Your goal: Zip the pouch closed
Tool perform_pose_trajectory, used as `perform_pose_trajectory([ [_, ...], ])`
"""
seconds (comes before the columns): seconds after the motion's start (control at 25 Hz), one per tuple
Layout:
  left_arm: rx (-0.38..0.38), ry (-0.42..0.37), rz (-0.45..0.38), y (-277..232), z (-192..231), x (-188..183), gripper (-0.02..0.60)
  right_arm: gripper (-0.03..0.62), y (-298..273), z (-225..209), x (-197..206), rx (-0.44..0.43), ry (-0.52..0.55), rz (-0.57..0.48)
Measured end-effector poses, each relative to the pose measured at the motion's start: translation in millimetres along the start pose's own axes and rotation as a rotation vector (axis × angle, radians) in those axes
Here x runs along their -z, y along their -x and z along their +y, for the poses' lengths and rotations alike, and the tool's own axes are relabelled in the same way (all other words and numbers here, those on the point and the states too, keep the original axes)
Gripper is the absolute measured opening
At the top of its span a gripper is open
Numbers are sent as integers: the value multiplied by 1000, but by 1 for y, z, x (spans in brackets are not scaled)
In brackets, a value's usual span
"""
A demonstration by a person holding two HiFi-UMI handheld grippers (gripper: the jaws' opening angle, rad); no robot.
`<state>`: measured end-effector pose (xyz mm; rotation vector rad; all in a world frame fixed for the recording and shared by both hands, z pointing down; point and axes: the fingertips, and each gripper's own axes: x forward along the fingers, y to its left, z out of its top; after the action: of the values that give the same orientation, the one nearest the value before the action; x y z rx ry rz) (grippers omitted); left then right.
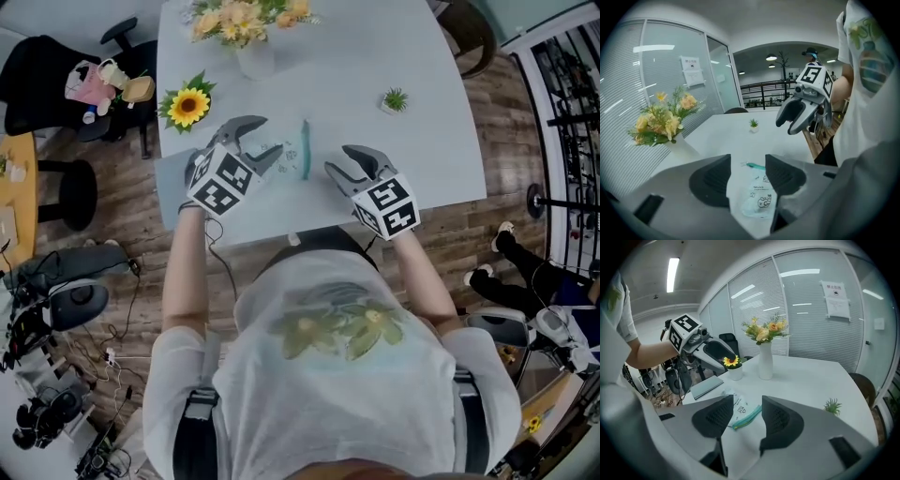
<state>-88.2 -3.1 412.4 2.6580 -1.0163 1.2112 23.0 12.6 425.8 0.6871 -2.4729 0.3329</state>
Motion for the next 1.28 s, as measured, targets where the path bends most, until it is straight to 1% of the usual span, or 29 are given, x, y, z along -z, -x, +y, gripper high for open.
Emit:
perform_pose_trajectory([
  [0.2,86,-75,65,-35,11,2,229,199,-18,-22,-3,-9,1,23],
  [0.4,162,-150,132,-68,20,9,229,199,-35,-41,-4,-18,45,50],
  [0.68,270,-210,197,-113,21,26,229,199,-69,-63,16,-26,32,114],
  [0.76,287,-235,215,-126,23,32,229,199,-78,-67,20,-36,31,134],
  [0.88,301,-272,233,-146,27,38,229,198,-90,-70,23,-54,35,162],
  [1.04,335,-346,253,-166,27,48,229,198,-106,-72,31,-78,59,196],
  [1.16,380,-401,265,-177,25,57,229,198,-120,-74,36,-102,72,201],
  [1.28,431,-434,258,-186,21,62,227,198,-131,-77,36,-118,104,206],
])
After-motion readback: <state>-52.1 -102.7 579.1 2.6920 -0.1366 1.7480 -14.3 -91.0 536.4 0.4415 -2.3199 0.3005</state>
